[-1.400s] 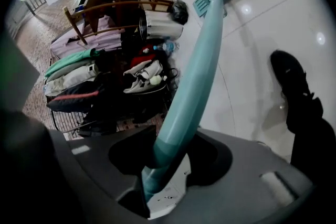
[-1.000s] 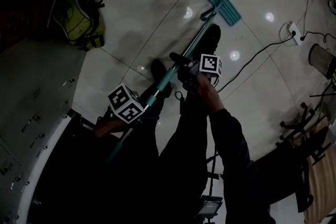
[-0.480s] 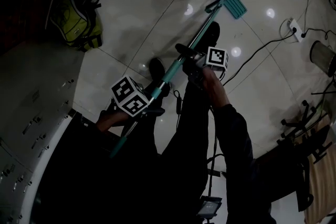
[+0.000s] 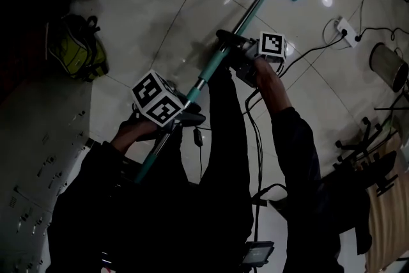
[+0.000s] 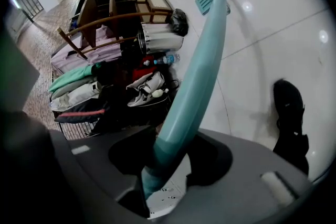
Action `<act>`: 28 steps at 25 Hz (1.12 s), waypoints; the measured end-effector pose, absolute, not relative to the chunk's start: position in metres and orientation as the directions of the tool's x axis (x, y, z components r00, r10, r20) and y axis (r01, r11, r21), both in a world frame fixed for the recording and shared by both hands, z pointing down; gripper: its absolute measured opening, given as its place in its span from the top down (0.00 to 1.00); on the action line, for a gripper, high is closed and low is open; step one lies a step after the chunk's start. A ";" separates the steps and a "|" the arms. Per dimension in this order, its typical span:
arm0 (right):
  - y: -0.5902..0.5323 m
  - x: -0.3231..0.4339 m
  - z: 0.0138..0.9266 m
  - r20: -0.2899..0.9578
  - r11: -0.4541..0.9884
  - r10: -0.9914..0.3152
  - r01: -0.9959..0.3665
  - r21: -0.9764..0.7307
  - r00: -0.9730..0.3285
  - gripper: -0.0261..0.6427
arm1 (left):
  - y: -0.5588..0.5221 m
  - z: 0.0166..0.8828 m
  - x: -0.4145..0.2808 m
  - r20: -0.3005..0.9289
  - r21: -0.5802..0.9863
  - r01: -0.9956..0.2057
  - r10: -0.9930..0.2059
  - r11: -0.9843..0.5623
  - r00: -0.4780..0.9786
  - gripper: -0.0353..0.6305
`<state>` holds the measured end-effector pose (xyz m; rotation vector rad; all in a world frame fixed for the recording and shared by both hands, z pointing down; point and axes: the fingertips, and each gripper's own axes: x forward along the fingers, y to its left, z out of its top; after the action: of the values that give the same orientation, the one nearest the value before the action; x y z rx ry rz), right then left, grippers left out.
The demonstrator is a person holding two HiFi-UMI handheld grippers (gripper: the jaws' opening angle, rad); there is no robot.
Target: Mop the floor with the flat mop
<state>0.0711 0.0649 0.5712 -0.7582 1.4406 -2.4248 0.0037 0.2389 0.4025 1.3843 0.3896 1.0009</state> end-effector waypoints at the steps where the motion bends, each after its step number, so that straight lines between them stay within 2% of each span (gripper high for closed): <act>1: 0.053 0.087 0.571 0.310 -0.487 -0.438 -0.067 -0.871 -0.844 0.69 | 0.227 0.404 0.020 0.312 0.928 -0.351 0.767 -0.121 0.561 0.74; 10: -0.034 0.211 0.587 0.335 -0.458 -0.528 -0.071 -0.886 -0.780 0.69 | 0.148 0.430 0.135 0.311 0.938 -0.309 0.770 -0.155 0.557 0.74; 16: -0.051 0.250 0.591 0.344 -0.439 -0.552 -0.086 -0.894 -0.759 0.69 | 0.136 0.437 0.172 0.314 0.939 -0.305 0.760 -0.159 0.569 0.74; 21: -0.044 0.238 0.565 0.330 -0.414 -0.571 -0.083 -0.906 -0.752 0.69 | 0.146 0.411 0.159 0.309 0.943 -0.294 0.745 -0.158 0.591 0.74; 28: 0.020 0.160 0.471 0.246 -0.341 -0.551 -0.054 -0.938 -0.797 0.70 | 0.217 0.333 0.077 0.357 0.929 -0.297 0.752 -0.222 0.554 0.75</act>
<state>0.1596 0.0198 0.4708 -0.7842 1.5730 -2.2028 0.0769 0.2167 0.3326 1.5016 0.4080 1.0161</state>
